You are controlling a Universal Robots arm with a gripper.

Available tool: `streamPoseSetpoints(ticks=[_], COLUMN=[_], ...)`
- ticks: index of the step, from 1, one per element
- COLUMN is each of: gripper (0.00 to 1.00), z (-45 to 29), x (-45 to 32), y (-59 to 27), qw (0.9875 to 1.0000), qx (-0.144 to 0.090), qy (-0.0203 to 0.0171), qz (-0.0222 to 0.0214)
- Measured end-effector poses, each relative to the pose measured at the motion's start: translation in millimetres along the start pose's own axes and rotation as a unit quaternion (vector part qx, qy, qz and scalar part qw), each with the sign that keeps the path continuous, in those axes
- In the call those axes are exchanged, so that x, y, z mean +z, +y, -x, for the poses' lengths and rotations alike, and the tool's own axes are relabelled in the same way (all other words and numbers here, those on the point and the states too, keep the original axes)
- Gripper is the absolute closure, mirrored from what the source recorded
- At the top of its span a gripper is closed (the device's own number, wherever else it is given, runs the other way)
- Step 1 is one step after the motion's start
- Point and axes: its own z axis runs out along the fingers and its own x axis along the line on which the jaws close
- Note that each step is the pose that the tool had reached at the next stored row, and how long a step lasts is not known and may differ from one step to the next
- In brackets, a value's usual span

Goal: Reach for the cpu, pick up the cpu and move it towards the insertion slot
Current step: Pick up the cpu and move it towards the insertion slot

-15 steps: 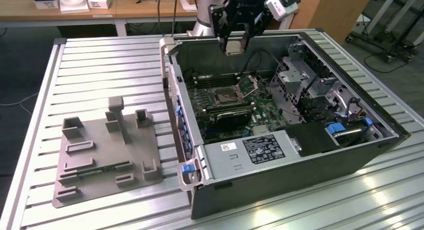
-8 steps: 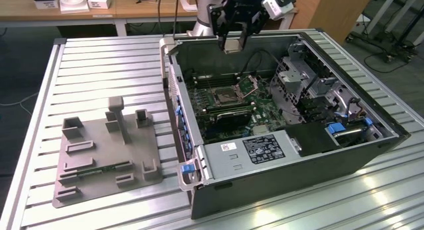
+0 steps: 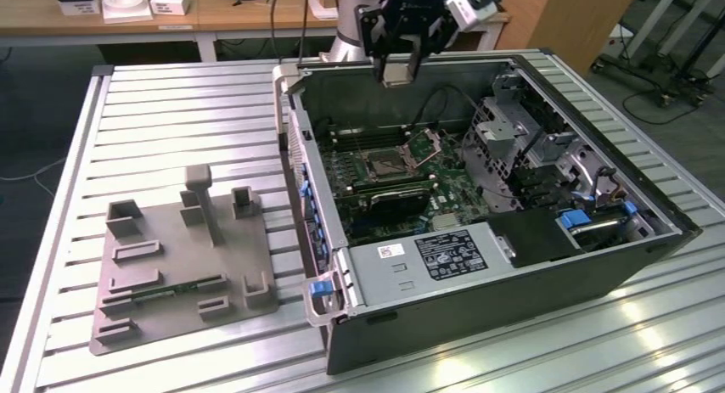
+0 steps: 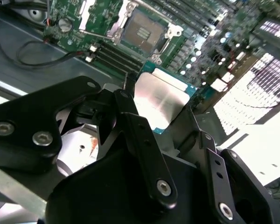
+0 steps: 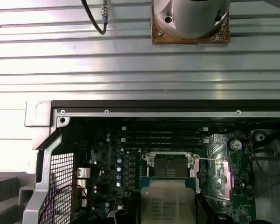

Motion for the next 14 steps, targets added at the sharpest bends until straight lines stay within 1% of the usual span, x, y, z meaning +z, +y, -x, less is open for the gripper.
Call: streamPoseSetpoints(ticks=[5,7,10,12,14], gripper=[0.45,0.45,0.45,0.45,0.45], z=[3.2,6.0,10.3,11.0,11.2], x=[3.6,4.6,5.7,6.4,7.2], y=[12.2,15.3,16.2,16.6,16.6], qw=[1.0,1.0,1.0,1.0,0.9999], qx=[0.0,0.0,0.003,0.006,0.015], qy=[-0.0002,-0.0001,-0.0004,-0.0008,-0.0018], qz=[0.0005,0.0005,0.0006,0.0006,0.0006])
